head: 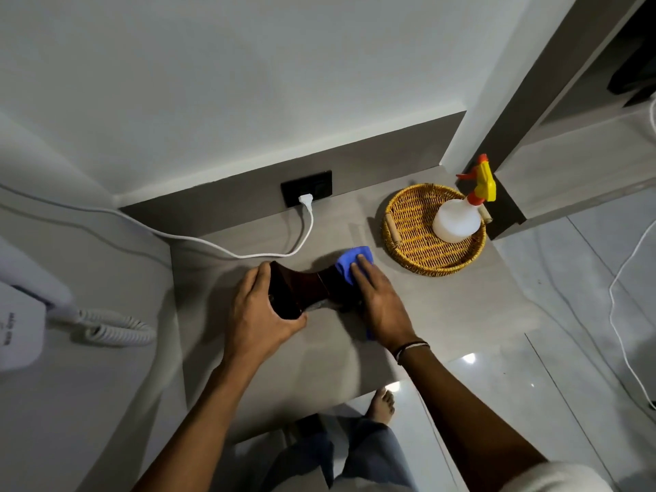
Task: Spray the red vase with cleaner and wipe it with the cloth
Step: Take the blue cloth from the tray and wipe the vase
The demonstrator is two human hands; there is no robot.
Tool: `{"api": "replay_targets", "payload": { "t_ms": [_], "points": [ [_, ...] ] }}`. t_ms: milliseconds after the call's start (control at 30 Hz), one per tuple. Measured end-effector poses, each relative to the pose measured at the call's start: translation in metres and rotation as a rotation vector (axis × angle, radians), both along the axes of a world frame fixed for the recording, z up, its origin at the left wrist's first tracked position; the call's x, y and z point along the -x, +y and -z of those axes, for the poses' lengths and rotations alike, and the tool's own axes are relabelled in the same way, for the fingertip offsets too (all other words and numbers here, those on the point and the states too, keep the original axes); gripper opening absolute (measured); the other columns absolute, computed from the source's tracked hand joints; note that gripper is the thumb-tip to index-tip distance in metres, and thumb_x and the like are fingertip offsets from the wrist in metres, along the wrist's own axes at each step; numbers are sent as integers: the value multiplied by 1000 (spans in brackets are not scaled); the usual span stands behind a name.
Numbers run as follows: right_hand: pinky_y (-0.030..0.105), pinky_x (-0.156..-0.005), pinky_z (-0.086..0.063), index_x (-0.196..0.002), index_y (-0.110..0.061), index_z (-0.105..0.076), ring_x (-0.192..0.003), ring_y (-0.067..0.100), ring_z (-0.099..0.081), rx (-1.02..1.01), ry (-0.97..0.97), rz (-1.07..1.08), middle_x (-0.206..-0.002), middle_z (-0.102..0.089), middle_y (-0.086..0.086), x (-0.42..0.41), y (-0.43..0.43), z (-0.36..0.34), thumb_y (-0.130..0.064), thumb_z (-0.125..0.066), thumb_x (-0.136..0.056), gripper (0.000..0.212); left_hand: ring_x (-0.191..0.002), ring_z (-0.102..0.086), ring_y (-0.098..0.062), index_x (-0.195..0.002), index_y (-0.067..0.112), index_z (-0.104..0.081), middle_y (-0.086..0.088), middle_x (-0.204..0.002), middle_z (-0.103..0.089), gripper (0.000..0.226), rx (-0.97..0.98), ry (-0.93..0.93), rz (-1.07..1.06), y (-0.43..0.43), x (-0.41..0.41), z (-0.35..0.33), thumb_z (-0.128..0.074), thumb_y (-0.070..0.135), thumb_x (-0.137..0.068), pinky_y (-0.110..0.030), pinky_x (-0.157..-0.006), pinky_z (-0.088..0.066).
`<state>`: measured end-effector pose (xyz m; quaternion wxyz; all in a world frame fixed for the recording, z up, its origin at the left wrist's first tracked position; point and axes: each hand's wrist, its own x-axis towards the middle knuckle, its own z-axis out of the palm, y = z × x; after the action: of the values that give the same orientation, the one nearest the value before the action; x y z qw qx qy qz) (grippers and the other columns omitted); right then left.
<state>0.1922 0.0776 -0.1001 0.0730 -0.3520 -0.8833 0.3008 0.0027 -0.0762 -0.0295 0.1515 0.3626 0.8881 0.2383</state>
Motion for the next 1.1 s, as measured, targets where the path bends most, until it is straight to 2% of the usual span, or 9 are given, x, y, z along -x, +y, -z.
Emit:
{"api": "replay_targets", "payload": {
  "t_ms": [100,167,333,433,567,667,833,933,1100],
  "points": [
    [48,-132,-33,-161,-3,-43,-156,38,-42,249,148,367,-168,-43,20,-7,5,0,17,-46,-100,63,-102,-74,-16,-115,29,-70,6,-111,-76,77,-80,-209,-174,6,9,3,-92,64,-50,-46,-92,-65],
    [54,-126,-43,-152,3,-53,-143,43,-57,489,259,529,-153,-59,24,-9,8,0,19,-38,-103,54,-93,-79,-13,-102,29,-73,11,-95,-82,75,-143,-440,-283,10,15,6,-93,76,-49,-48,-86,-66],
    [60,-114,-54,-141,1,-63,-125,49,-68,849,461,672,-136,-70,29,1,10,-4,14,-32,-107,48,-146,-57,-26,-159,46,-41,4,-159,-59,119,-9,-472,-217,14,15,7,-52,110,-59,-48,-120,-46],
    [63,-111,-55,-136,2,-65,-120,49,-70,886,462,699,-132,-71,32,5,22,-4,15,-31,-104,48,-153,-47,-25,-162,55,-28,3,-168,-46,121,22,-446,-67,11,13,2,-65,104,-58,-49,-122,-43],
    [61,-111,-55,-135,1,-67,-121,44,-71,797,394,659,-130,-73,25,11,30,1,16,-32,-103,50,-160,-35,-33,-167,29,-18,-10,-176,-27,156,156,-297,73,6,0,0,-87,92,-42,-59,-122,-42],
    [58,-114,-54,-136,-3,-68,-123,37,-71,709,345,614,-131,-74,19,14,30,5,17,-33,-101,53,-168,-10,-29,-170,5,-19,-16,-179,-23,143,103,-18,148,6,-8,5,-96,63,-63,-48,-135,-22],
    [51,-120,-49,-144,-1,-64,-130,35,-66,495,218,473,-138,-71,18,17,23,6,18,-40,-99,55,-155,-42,-38,-166,4,-31,-20,-169,-43,120,-57,208,256,13,-15,2,-95,36,-70,-49,-126,-38],
    [37,-127,-39,-152,-1,-55,-144,36,-57,352,202,436,-153,-61,19,17,14,0,19,-44,-98,58,-147,-47,-35,-165,5,-34,-19,-164,-48,117,-70,282,306,14,-13,1,-93,38,-70,-51,-122,-43],
    [39,-133,-29,-161,-4,-42,-159,29,-39,66,342,307,-171,-38,17,21,-11,-27,20,-53,-93,73,-143,-48,-35,-161,1,-40,-24,-158,-53,113,-92,231,276,10,-12,3,-97,32,-68,-50,-117,-46]
  ]
}}
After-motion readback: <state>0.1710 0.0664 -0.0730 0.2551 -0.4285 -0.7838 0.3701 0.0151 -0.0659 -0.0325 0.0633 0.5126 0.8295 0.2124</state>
